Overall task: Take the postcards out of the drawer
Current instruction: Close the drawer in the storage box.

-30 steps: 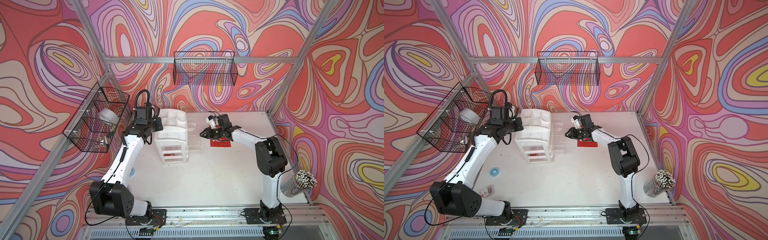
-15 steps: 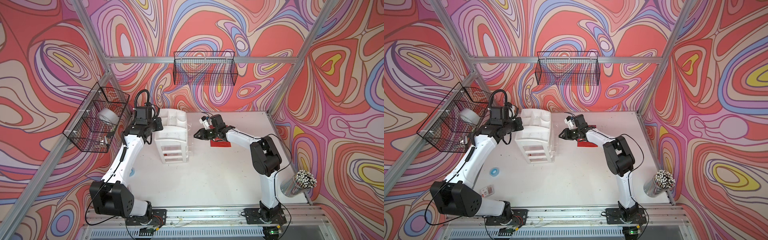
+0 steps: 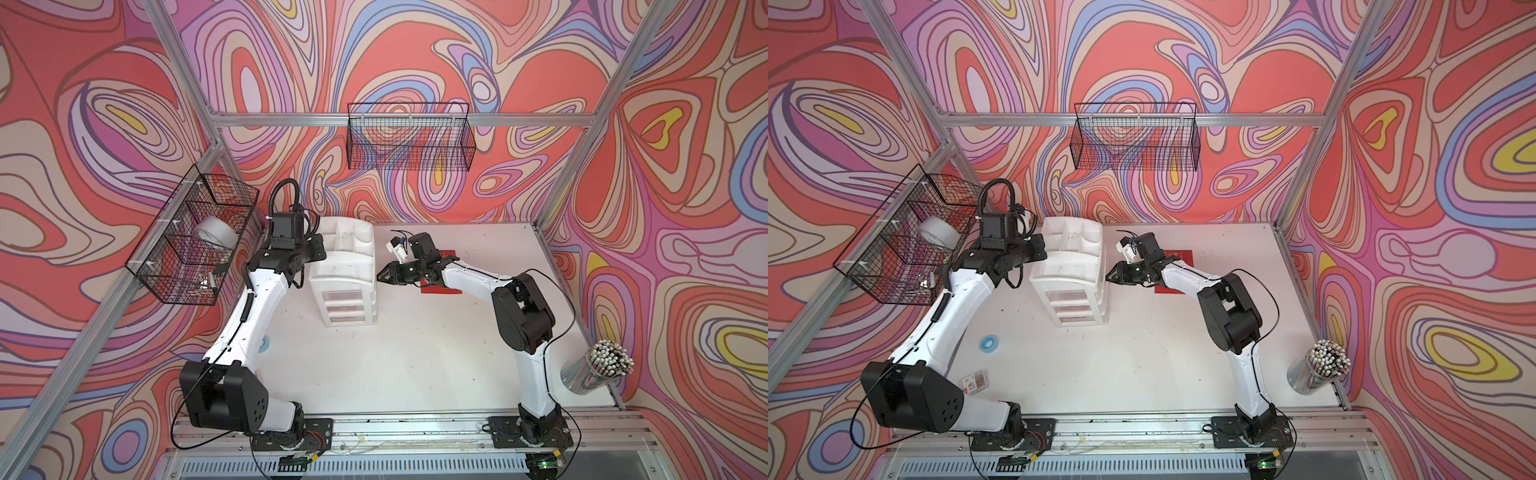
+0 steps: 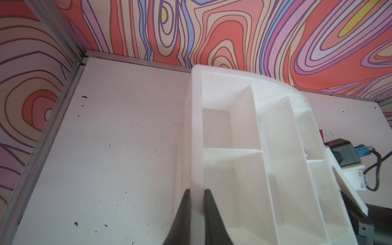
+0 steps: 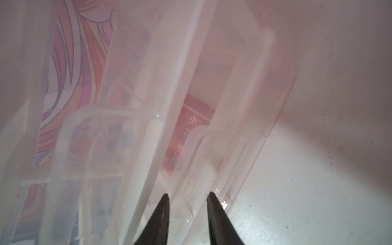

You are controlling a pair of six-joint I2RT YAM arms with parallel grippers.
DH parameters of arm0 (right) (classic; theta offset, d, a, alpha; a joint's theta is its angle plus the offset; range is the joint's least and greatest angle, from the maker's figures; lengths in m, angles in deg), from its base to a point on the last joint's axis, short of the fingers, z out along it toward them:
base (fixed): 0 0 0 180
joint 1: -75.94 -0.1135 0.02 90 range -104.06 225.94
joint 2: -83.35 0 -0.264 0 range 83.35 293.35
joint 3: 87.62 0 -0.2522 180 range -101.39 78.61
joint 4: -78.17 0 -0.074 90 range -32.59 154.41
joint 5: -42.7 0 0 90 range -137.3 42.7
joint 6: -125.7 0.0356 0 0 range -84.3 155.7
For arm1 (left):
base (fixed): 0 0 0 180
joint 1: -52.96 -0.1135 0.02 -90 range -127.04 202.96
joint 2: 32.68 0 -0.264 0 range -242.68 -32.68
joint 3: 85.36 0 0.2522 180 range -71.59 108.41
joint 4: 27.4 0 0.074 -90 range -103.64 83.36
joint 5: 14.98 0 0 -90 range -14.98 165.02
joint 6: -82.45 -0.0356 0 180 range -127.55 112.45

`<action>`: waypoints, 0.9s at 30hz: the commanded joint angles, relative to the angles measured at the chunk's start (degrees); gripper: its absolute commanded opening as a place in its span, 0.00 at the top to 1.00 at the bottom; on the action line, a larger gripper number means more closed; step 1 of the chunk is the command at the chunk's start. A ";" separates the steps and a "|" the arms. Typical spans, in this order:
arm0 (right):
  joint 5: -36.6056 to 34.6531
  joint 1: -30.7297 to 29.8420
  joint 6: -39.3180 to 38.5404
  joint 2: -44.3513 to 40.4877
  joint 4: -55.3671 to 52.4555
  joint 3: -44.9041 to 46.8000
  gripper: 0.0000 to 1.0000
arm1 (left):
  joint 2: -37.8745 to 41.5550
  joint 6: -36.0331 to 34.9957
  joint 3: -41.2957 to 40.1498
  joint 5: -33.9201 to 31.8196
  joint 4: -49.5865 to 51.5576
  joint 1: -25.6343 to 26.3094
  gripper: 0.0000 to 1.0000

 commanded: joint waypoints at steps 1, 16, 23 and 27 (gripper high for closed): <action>2.47 -1.57 1.36 1.19 3.62 -0.70 0.68 | -1.28 -1.49 -0.87 1.47 -0.11 -0.18 0.97; 1.53 -0.66 3.65 -1.51 9.42 6.63 0.68 | -1.14 -3.06 -2.45 9.80 -2.33 -4.08 1.00; 2.73 1.27 8.41 -1.50 19.51 12.66 0.65 | -2.46 -4.64 -1.92 9.90 -1.47 -4.09 1.00; 4.77 2.28 12.89 0.11 27.25 15.57 0.61 | -2.47 -4.75 -1.92 9.30 -1.19 -4.09 1.00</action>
